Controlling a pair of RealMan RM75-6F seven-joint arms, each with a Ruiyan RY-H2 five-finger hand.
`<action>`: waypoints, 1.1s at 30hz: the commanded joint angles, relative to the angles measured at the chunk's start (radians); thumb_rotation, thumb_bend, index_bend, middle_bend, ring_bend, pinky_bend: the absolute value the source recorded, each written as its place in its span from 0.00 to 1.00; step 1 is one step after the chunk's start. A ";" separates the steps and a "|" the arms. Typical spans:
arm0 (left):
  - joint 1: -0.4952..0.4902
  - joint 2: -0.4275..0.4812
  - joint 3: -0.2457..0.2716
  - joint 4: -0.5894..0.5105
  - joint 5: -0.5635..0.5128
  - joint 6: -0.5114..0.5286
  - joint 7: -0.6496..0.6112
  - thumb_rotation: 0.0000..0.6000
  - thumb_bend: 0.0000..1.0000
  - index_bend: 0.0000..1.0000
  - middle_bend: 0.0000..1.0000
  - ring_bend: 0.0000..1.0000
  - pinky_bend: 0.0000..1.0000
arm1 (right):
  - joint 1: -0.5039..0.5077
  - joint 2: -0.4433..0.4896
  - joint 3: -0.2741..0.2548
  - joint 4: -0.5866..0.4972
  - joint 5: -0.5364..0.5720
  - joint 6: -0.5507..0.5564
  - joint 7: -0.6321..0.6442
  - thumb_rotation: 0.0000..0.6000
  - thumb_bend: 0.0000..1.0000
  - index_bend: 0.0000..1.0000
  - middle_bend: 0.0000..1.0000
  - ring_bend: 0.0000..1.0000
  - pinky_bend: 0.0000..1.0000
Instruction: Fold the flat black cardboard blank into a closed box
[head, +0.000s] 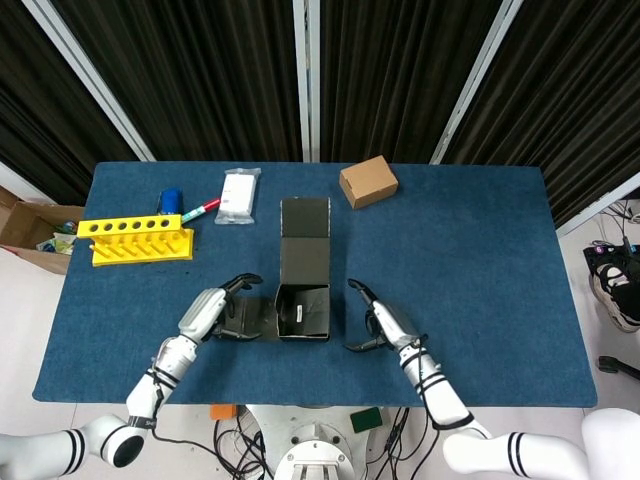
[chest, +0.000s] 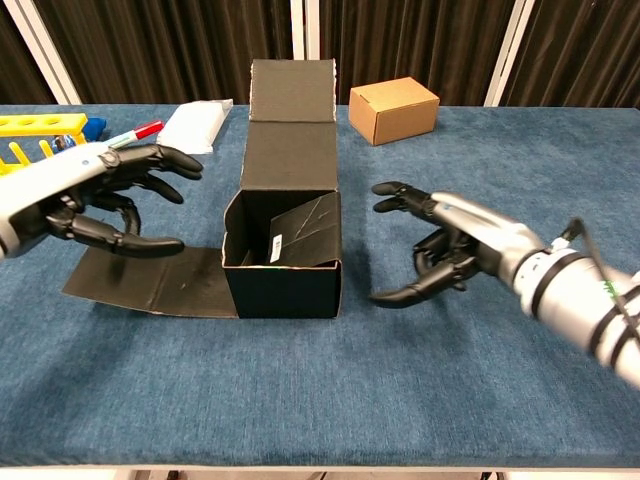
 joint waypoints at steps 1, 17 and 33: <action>0.022 0.008 0.006 -0.005 0.009 0.027 -0.018 0.75 0.05 0.19 0.16 0.23 0.60 | -0.008 -0.096 0.050 0.031 0.057 0.012 -0.022 1.00 0.00 0.00 0.09 0.71 0.91; 0.074 0.040 0.017 -0.031 0.040 0.098 -0.103 0.74 0.05 0.19 0.17 0.24 0.60 | 0.070 -0.403 0.202 0.280 0.125 0.026 -0.107 1.00 0.03 0.24 0.29 0.76 0.97; 0.082 0.029 0.087 0.057 0.238 0.204 -0.068 1.00 0.05 0.52 0.49 0.66 0.92 | 0.113 -0.234 0.425 0.094 0.195 -0.153 0.019 1.00 0.22 0.48 0.43 0.80 1.00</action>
